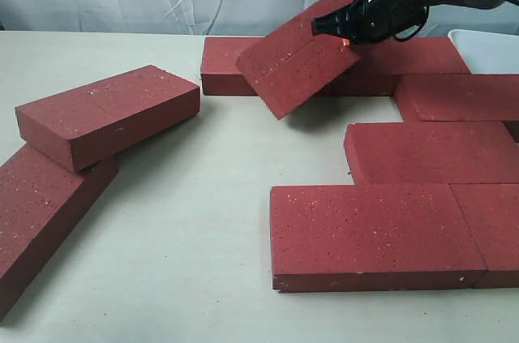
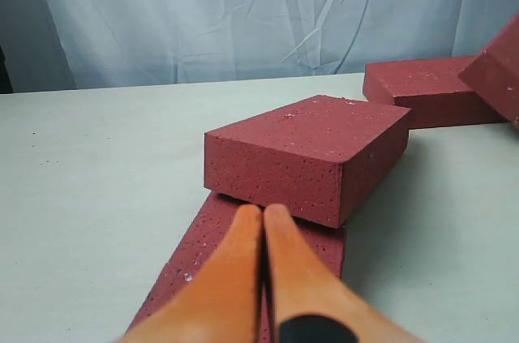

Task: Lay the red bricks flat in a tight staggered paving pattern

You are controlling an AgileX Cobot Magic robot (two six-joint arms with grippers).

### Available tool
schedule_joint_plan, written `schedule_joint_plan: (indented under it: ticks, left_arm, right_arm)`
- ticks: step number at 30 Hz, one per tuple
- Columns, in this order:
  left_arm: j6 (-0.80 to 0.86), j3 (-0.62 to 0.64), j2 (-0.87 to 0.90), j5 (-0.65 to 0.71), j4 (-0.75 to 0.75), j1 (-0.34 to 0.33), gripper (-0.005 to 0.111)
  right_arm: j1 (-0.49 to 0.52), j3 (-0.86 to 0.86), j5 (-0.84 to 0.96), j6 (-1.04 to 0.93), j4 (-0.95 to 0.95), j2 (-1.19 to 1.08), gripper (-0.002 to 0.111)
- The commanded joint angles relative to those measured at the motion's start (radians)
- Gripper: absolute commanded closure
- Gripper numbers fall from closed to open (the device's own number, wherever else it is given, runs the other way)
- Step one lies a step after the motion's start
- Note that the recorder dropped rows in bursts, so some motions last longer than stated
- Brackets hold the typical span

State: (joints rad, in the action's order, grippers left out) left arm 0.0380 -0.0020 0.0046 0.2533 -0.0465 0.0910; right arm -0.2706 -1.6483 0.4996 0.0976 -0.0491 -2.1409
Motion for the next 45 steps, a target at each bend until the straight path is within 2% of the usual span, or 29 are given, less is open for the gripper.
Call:
schedule_joint_plan:
  ticks: [1,10,13,17,22,25,28,29,30,31,33,34,38,45]
  left_arm:
    - [-0.004,0.002,-0.005,-0.015,0.007,-0.003,0.107]
    - [-0.004,0.002,-0.005,-0.015,0.007,-0.003,0.107]
    - [-0.004,0.002,-0.005,-0.015,0.007,-0.003,0.107]
    - [-0.004,0.002,-0.005,-0.015,0.007,-0.003,0.107]
    - [-0.004,0.002,-0.005,-0.015,0.007,-0.003,0.107]
    - [-0.004,0.002,-0.005,-0.015,0.007,-0.003,0.107]
    - [-0.004,0.002,-0.005,-0.015,0.007,-0.003,0.107]
    - [-0.004,0.002,-0.005,-0.015,0.012,-0.003,0.107]
    - [-0.004,0.002,-0.005,-0.015,0.014,-0.003,0.107]
    - [-0.004,0.002,-0.005,-0.015,0.014,-0.003,0.107]
    - [-0.004,0.002,-0.005,-0.015,0.014,-0.003,0.107]
    - [-0.004,0.002,-0.005,-0.015,0.014,-0.003,0.107]
    - [-0.004,0.002,-0.005,-0.015,0.014,-0.003,0.107]
    - [-0.004,0.002,-0.005,-0.015,0.014,-0.003,0.107]
  right_arm:
    - [-0.034,0.008,0.207,-0.011,0.007,0.057,0.109]
    - [-0.043,0.008,0.197,-0.001,0.007,0.176,0.109]
    - [-0.036,0.008,0.187,0.082,0.017,0.164,0.109]
    - [0.004,0.008,0.182,0.188,0.120,0.125,0.109]
    - [0.085,0.017,0.193,0.181,0.368,0.097,0.109]
    - [0.131,0.100,0.099,0.028,0.633,0.074,0.109]
    - [0.151,0.124,0.094,-0.142,0.866,0.037,0.109]
    - [0.158,0.131,0.098,-0.248,0.989,0.024,0.102]
    - [0.158,0.131,0.103,-0.273,1.022,0.022,0.097]
    - [0.160,0.131,0.095,-0.280,1.022,0.019,0.082]
    - [0.160,0.134,0.088,-0.280,1.016,0.019,0.060]
    - [0.160,0.141,0.068,-0.280,1.016,0.019,0.056]
    - [0.154,0.187,0.002,-0.280,1.019,0.019,0.066]
    - [0.145,0.209,-0.035,-0.280,1.026,0.019,0.106]
